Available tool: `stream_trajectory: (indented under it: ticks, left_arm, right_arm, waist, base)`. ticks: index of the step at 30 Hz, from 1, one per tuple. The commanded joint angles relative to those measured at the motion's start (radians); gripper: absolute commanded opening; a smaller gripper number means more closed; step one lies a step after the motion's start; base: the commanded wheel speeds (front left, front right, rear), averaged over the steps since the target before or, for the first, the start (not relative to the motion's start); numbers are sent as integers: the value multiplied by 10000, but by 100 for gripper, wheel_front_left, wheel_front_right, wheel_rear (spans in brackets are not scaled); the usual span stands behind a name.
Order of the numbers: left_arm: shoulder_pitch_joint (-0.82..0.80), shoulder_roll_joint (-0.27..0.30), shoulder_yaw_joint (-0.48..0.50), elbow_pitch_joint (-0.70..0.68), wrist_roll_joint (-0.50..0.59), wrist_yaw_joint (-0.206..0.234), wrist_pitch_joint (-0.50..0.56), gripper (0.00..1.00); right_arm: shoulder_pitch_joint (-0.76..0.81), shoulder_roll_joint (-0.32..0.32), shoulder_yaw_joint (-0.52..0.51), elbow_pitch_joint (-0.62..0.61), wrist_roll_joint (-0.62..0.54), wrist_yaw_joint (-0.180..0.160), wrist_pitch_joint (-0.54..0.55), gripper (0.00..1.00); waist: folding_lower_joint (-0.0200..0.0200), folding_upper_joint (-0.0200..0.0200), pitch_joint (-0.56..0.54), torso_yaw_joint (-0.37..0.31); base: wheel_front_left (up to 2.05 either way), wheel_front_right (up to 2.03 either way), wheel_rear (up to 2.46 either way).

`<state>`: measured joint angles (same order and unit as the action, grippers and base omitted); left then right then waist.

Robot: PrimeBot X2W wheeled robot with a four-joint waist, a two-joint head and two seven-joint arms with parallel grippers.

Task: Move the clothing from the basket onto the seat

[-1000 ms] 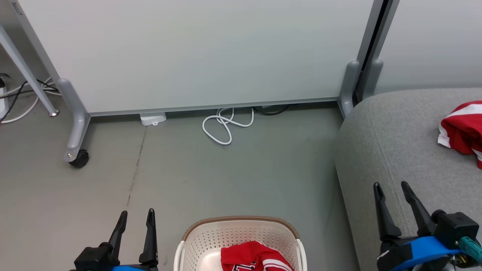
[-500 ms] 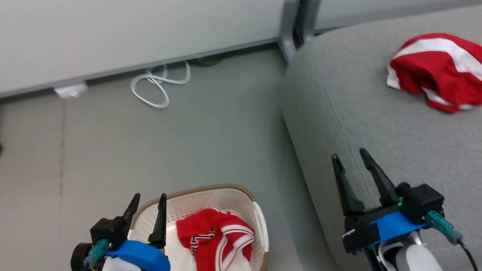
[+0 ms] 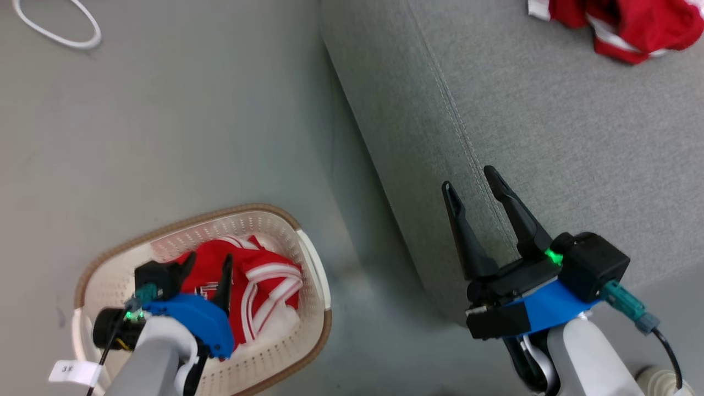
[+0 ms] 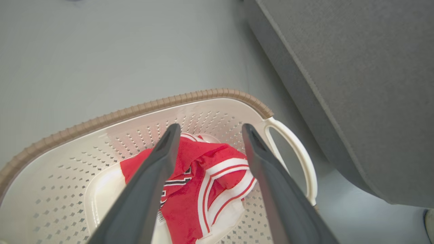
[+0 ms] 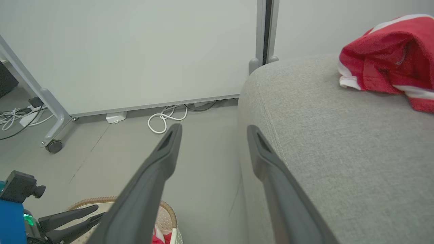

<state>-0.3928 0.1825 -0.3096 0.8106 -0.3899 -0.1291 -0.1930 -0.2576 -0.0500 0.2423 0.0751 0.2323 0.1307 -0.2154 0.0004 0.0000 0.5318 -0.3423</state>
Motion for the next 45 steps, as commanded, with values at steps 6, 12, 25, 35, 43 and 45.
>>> stream_trajectory:
  ticks: [6,12,25,35,43,45]
  left_arm:
    - [-1284,427,-714,1223,35,-14,635,100]
    - [-2322,545,-1123,1883,81,-15,987,100]
    - [-3845,-33,-2176,2815,-626,-13,2093,100]
    - [-4400,-875,-2351,3357,-1644,27,2325,100]
    - [-4891,-1229,-2277,3989,-1951,800,2715,100]
    - [-4889,-1269,-2264,4069,-2119,940,2838,100]
  right_arm:
    - [-541,-3,232,-94,192,1,-307,100]
    - [-854,-4,397,-284,340,1,-430,100]
    - [-1127,-6,504,-469,375,1,-508,100]
    - [-883,-4,193,-864,-15,1,-503,100]
    - [-635,-6,104,-1180,-205,1,-398,100]
    - [-603,-4,98,-1228,-206,1,-349,100]
  waist:
    - [-4,0,1355,-189]
    - [-4,0,2301,-361]
    - [-4,0,3380,-146]
    - [-4,0,3711,174]
    - [-4,0,3885,329]
    - [-4,0,3897,347]
  base:
    - [0,0,0]
    - [0,0,0]
    - [0,0,0]
    - [0,0,0]
    - [0,0,0]
    - [0,0,0]
